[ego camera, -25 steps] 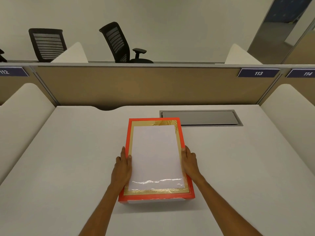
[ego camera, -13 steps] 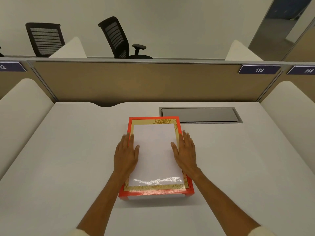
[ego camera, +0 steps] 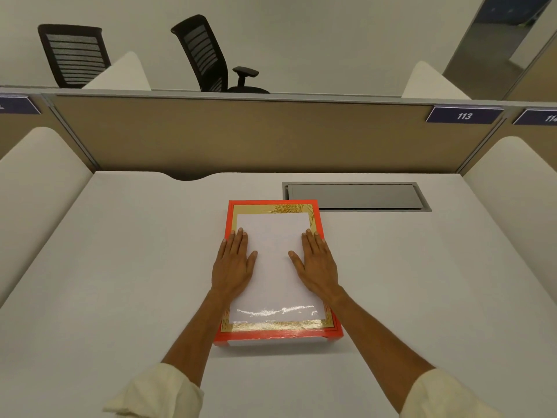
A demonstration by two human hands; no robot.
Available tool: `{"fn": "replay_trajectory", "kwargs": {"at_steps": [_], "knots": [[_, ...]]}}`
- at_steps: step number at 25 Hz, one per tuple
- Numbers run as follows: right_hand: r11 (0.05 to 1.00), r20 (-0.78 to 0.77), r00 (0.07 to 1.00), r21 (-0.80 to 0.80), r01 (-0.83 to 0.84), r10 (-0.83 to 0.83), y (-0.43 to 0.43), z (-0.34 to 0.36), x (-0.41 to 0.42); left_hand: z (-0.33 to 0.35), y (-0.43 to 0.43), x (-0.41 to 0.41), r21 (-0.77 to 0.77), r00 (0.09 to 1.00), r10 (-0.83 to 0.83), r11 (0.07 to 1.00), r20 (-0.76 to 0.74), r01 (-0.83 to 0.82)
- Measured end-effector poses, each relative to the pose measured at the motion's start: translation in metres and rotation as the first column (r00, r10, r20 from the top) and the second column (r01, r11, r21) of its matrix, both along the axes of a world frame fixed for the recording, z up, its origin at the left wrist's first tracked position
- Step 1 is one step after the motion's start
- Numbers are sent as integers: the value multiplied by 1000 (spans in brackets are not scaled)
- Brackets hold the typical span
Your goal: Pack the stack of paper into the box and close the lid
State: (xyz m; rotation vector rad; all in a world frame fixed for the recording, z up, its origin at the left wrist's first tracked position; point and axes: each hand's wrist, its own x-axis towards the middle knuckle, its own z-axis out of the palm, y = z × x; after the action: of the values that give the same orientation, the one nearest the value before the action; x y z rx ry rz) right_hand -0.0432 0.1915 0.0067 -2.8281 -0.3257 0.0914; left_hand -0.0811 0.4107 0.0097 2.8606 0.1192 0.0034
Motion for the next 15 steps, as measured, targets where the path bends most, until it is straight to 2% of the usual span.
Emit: {"fn": "replay_trajectory", "kwargs": {"at_steps": [15], "knots": [[998,24,999,-51,22,-21,2,-8,-2,-9,-1,0,-35,1000,28,999,1,-28]]}}
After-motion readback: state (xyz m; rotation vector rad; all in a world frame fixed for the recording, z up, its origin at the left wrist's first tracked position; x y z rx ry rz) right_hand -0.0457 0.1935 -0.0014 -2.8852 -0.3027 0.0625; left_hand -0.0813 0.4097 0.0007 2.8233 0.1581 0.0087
